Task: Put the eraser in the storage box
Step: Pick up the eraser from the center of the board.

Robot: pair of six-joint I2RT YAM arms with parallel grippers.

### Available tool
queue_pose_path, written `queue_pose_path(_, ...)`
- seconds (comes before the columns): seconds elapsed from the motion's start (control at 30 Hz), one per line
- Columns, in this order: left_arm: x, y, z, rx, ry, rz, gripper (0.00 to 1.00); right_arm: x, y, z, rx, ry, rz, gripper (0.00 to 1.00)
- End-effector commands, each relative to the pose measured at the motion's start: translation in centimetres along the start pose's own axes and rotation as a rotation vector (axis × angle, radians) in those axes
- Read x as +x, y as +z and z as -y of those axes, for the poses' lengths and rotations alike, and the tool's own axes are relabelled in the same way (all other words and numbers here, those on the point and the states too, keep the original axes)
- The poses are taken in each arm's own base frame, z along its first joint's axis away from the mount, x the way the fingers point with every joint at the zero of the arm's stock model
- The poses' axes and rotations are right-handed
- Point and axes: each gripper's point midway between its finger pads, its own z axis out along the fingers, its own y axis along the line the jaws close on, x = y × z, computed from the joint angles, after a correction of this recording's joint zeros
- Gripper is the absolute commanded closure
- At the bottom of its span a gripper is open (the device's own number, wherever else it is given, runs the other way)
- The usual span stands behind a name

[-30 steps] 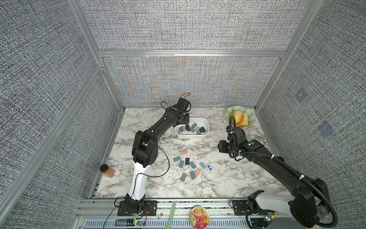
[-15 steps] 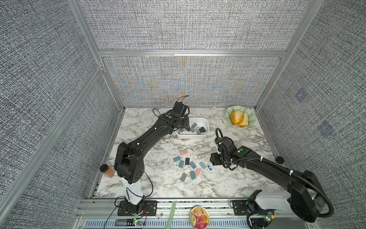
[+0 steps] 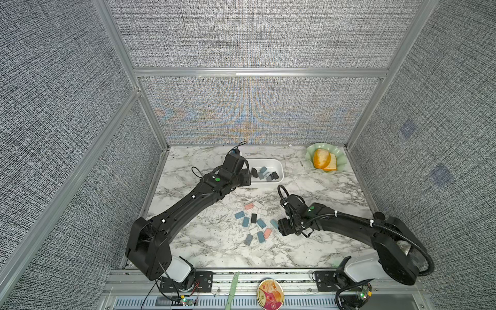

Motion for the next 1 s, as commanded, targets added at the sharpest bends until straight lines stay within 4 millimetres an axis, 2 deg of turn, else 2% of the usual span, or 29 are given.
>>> queue_pose_path(0.0, -0.8, -0.7, -0.1, -0.002, -0.029, 0.049, 0.54, 0.0, 0.6, 0.2, 0.014, -0.009, 0.001, 0.31)
queue_pose_path(0.3, -0.1, -2.0, -1.0, -0.019, -0.053, 0.074, 0.54, -0.2, 1.0, 1.4, 0.090, -0.048, -0.005, 0.31)
queue_pose_path(0.53, -0.4, -2.6, -1.6, -0.046, -0.060, 0.100, 0.55, 0.1, 1.6, 1.2, 0.085, -0.066, -0.031, 0.33)
queue_pose_path(0.97, -0.5, -3.2, -2.4, -0.082, -0.058, 0.114, 0.55, 0.0, 1.8, 0.9, 0.068, -0.049, -0.033, 0.56)
